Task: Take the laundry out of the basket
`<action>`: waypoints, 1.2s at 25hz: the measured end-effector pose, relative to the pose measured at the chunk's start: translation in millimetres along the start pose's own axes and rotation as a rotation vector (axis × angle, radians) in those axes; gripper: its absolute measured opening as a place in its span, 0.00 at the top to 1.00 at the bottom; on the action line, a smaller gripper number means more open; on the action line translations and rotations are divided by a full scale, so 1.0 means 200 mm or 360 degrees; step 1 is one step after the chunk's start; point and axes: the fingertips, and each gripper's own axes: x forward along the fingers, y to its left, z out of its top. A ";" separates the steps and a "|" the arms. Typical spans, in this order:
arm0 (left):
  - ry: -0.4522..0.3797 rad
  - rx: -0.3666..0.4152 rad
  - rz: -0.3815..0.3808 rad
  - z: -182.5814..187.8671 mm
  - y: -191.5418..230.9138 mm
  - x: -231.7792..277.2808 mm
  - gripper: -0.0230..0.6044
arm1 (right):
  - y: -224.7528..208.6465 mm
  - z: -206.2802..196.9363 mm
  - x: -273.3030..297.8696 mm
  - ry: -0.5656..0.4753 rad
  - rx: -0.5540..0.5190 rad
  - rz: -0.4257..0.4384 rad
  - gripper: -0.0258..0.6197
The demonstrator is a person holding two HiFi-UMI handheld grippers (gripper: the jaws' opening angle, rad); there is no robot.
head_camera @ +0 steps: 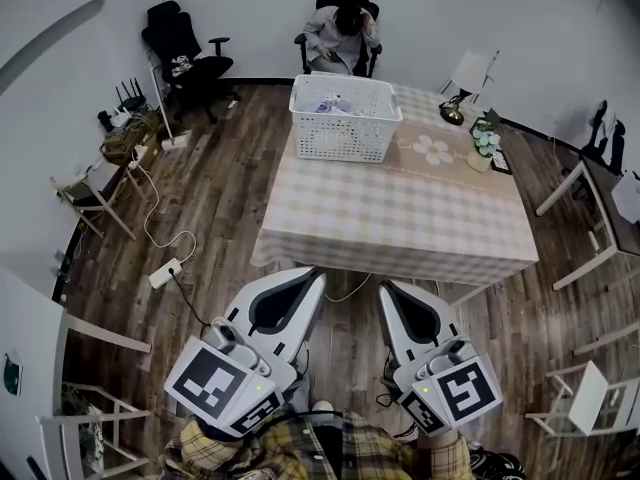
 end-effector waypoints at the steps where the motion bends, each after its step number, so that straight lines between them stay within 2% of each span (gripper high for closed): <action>1: 0.0003 0.0000 -0.0003 0.00 0.05 0.03 0.95 | -0.02 0.00 0.05 -0.0001 0.0001 -0.0003 0.95; 15: 0.0055 -0.0014 -0.0106 0.08 0.77 0.42 0.95 | -0.25 0.08 0.86 0.0009 0.0017 -0.0087 0.95; 22: 0.0101 -0.0042 -0.0169 0.03 1.01 0.53 0.95 | -0.34 0.05 1.08 0.0028 0.0045 -0.0192 0.95; 30: 0.0143 -0.0091 -0.0185 -0.03 1.16 0.72 0.95 | -0.54 0.01 1.21 0.0077 0.0070 -0.0276 0.95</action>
